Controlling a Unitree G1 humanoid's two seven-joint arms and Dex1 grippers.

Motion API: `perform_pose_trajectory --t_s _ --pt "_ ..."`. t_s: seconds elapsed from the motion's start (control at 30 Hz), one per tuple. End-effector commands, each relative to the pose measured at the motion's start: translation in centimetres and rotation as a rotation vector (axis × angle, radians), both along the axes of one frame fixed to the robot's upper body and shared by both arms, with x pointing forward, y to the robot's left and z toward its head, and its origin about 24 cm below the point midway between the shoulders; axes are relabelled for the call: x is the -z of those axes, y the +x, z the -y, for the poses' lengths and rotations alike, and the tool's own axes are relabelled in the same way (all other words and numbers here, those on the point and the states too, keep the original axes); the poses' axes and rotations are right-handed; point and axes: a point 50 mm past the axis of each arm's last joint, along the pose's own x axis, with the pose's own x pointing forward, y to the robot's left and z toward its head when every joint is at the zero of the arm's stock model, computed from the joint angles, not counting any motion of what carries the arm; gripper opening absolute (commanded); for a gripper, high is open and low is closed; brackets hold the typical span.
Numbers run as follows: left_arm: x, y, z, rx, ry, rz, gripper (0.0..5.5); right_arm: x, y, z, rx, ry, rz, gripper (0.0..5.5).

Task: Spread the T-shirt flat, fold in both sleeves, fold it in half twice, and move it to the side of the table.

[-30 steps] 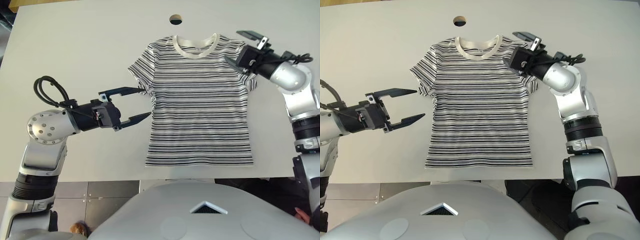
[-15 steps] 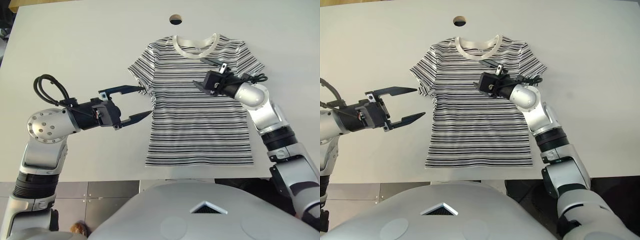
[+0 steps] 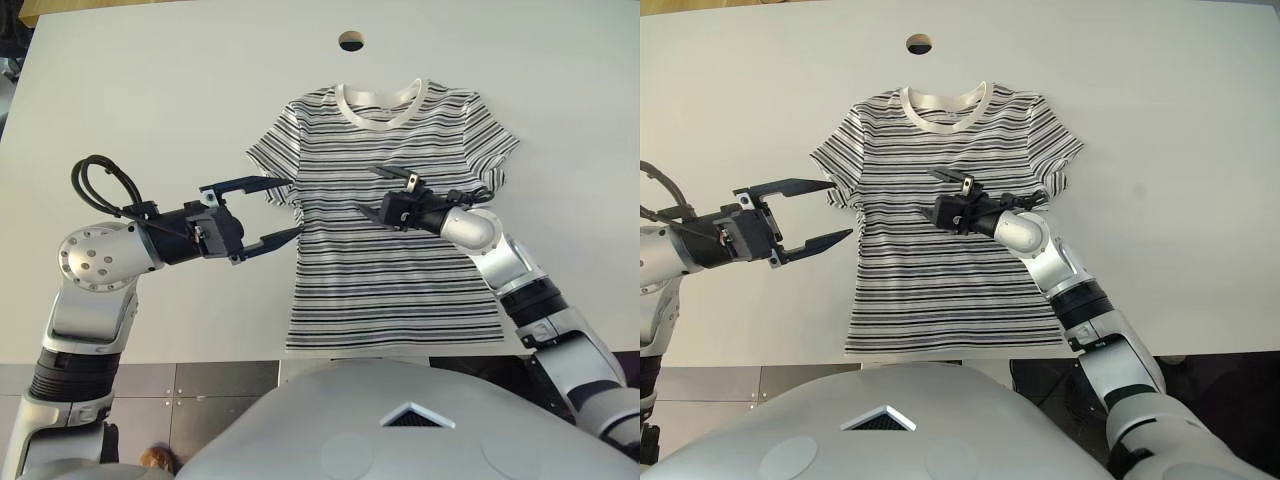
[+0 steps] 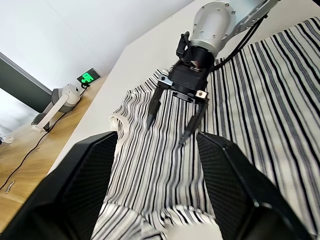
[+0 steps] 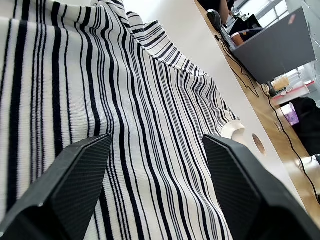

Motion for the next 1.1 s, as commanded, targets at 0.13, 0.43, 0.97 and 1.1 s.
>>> perform_pose_trajectory --t_s 0.13,0.43,0.97,1.1 --pt "0.0 0.0 0.1 -0.010 0.016 0.008 2.91 1.8 -1.8 -0.1 -0.031 -0.085 -0.033 3.39" --pt "0.1 0.2 0.0 -0.002 0.024 0.010 2.91 1.1 1.8 0.5 0.077 -0.085 0.034 3.39" --pt "0.2 0.2 -0.1 -0.009 0.026 0.010 2.91 0.1 -0.5 -2.0 -0.031 -0.005 0.032 3.39" --pt "0.4 0.2 0.0 -0.004 0.026 0.007 2.91 0.3 -0.7 -2.0 -0.024 -0.014 0.024 3.39"
